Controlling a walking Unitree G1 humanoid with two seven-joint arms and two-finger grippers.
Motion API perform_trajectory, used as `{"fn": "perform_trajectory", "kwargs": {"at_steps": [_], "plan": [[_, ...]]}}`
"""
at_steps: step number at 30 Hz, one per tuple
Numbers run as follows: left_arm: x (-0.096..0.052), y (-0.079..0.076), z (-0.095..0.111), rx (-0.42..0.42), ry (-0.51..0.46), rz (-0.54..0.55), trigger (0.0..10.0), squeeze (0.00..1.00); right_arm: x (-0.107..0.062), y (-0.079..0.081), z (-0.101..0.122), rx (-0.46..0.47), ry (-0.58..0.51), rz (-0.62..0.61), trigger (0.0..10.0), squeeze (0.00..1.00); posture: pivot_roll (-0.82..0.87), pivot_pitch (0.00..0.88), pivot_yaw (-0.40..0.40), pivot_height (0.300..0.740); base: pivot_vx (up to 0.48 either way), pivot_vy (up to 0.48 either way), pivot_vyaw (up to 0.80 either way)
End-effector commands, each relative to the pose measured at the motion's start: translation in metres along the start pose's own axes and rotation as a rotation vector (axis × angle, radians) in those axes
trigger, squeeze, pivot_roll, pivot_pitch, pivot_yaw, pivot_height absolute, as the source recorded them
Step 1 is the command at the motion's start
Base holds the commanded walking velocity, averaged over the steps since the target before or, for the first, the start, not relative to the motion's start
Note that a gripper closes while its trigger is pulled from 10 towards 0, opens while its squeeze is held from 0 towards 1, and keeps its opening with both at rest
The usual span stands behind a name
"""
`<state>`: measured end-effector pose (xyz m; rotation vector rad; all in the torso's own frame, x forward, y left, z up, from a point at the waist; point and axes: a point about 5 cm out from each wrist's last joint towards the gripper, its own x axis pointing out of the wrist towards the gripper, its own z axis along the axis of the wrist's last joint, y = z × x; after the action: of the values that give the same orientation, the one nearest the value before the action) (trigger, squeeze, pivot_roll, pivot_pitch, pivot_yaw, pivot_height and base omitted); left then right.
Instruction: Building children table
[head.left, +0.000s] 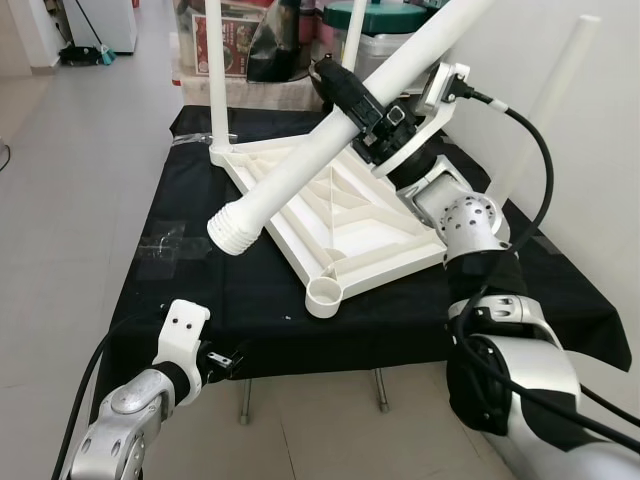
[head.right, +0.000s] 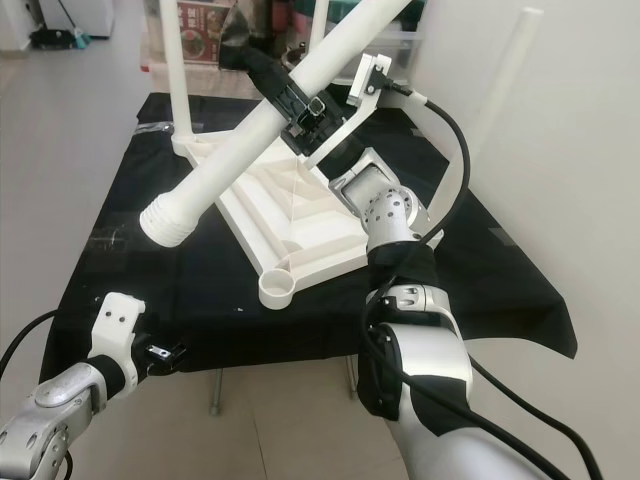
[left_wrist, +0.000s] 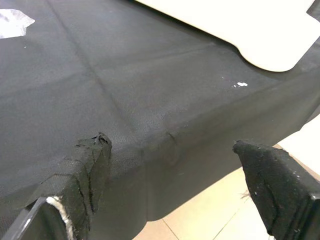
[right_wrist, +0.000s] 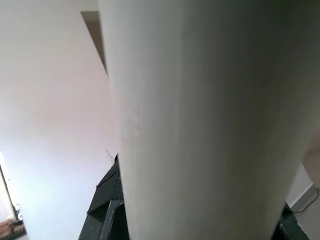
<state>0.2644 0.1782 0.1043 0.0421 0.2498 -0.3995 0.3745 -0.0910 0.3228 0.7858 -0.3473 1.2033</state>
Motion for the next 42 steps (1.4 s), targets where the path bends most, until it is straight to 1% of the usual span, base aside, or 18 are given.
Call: {"fn": "perform_trajectory", "kwargs": {"at_steps": [1,5,10,13,15,17,18,19,20,21,24,30,34,42], "plan": [[-0.001,-0.002,0.002,0.006,-0.001,-0.022,10.0,0.00,0.000,0.004,0.001,0.005,-0.006,0.017,0.0,0.00,0.15,0.000,-0.098,0.740,0.000,0.000,0.00],[-0.004,-0.003,0.007,0.011,-0.018,-0.061,10.0,0.00,-0.001,0.009,-0.003,-0.003,0.026,0.032,0.0,0.00,0.15,0.000,-0.099,0.740,0.000,0.000,0.00],[-0.005,0.001,0.008,0.015,-0.021,-0.060,10.0,0.00,-0.001,0.015,-0.002,0.012,0.023,0.070,0.0,0.00,0.15,0.000,-0.098,0.740,0.000,0.000,0.00],[-0.004,-0.001,0.006,0.015,-0.015,-0.065,10.0,0.00,-0.006,0.037,0.000,0.035,0.013,0.268,0.0,0.00,0.15,0.000,-0.098,0.740,0.000,0.000,0.00],[-0.003,-0.004,0.004,0.013,-0.011,-0.075,10.0,0.00,-0.012,0.053,-0.004,0.046,0.046,0.408,0.0,0.00,0.15,0.000,-0.095,0.740,0.000,0.000,0.00],[-0.003,-0.005,0.004,0.012,-0.009,-0.078,10.0,0.00,-0.017,0.065,-0.008,0.047,0.089,0.522,0.0,0.00,0.15,0.000,-0.093,0.740,0.000,0.000,0.00],[-0.003,-0.005,0.004,0.012,-0.008,-0.079,10.0,0.00,-0.020,0.069,-0.010,0.046,0.106,0.562,0.0,0.00,0.15,0.000,-0.093,0.740,0.000,0.000,0.00],[-0.003,-0.005,0.004,0.012,-0.008,-0.079,10.0,0.00,-0.020,0.069,-0.010,0.046,0.106,0.562,0.0,0.00,0.15,0.000,-0.093,0.740,0.000,0.000,0.00],[-0.003,-0.005,0.004,0.013,-0.007,-0.079,10.0,0.00,-0.022,0.073,-0.012,0.043,0.128,0.602,0.0,0.00,0.15,0.000,-0.095,0.740,0.000,0.000,0.00],[-0.003,-0.005,0.004,0.013,-0.007,-0.079,10.0,0.00,-0.022,0.073,-0.012,0.043,0.128,0.602,0.0,0.00,0.15,0.000,-0.095,0.740,0.000,0.000,0.00],[-0.003,-0.003,0.003,0.015,-0.002,-0.078,10.0,0.00,-0.026,0.080,-0.016,0.039,0.174,0.678,0.0,0.00,0.15,0.000,-0.093,0.740,0.000,0.000,0.00],[-0.003,-0.004,0.002,0.016,0.001,-0.080,10.0,0.00,-0.029,0.083,-0.017,0.036,0.191,0.709,0.0,0.00,0.15,0.000,-0.093,0.740,0.000,0.000,0.00],[-0.001,-0.006,0.001,0.017,0.002,-0.085,10.0,0.00,-0.035,0.088,-0.018,0.041,0.211,0.752,0.0,0.00,0.15,0.000,-0.099,0.740,0.000,0.000,0.00],[-0.002,-0.007,0.001,0.013,0.001,-0.099,10.0,0.00,-0.037,0.089,-0.022,0.044,0.228,0.774,0.0,0.00,0.15,0.000,-0.096,0.740,0.000,0.000,0.00]]}}
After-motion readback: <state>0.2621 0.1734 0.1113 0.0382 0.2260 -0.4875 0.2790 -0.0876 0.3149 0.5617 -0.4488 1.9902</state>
